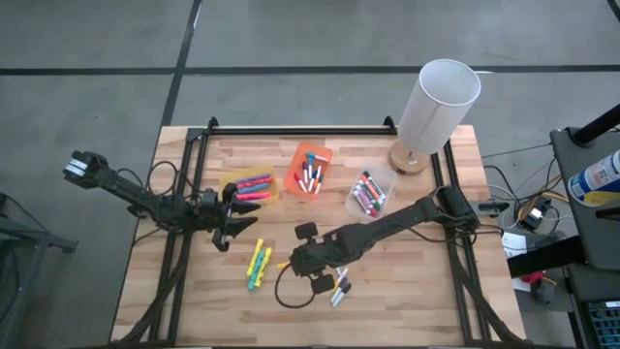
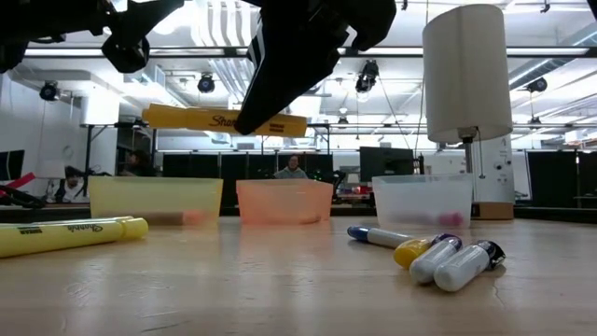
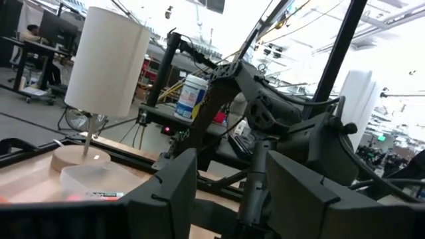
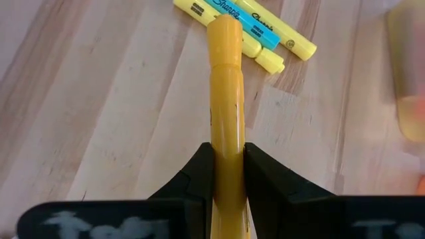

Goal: Pick & Place Markers
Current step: Put the yellow highlighter pen into the yellow bin

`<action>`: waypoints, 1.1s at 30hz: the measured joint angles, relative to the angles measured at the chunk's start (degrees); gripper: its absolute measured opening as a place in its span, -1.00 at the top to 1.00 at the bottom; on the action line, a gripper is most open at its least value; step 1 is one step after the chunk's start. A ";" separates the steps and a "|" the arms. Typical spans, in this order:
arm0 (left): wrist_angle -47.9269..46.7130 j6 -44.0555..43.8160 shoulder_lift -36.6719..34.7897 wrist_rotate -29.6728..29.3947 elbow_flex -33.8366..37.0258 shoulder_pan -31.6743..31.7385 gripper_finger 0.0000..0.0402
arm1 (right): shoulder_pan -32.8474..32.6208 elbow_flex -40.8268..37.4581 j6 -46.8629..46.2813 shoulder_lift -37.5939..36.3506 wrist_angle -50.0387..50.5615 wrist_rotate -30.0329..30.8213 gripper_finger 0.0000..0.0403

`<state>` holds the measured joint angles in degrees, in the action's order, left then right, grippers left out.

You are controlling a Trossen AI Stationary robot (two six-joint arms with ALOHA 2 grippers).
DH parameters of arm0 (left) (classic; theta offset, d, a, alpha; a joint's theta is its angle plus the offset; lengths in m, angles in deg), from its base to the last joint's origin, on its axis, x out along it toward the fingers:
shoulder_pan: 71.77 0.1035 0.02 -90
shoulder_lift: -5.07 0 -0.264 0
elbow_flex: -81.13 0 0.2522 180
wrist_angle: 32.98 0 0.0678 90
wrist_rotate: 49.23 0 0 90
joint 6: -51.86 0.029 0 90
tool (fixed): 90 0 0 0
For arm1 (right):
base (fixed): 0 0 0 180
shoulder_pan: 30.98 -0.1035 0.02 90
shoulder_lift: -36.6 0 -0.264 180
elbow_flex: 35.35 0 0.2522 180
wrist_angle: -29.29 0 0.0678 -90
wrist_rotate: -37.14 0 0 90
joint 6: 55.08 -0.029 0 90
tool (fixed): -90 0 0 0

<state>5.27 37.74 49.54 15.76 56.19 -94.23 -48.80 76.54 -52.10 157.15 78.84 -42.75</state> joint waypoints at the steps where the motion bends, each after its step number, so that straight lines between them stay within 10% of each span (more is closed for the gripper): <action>1: 0.02 -0.59 0.00 0.02 -0.02 0.00 0.13 | 0.00 0.00 0.00 0.00 0.00 0.00 0.72; 33: -0.57 -0.96 1.84 -1.85 0.11 0.15 0.13 | 0.26 0.00 -0.04 0.04 0.46 0.00 0.72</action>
<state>4.70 36.77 51.37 13.90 56.30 -94.07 -48.54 76.54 -52.14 157.20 79.30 -42.75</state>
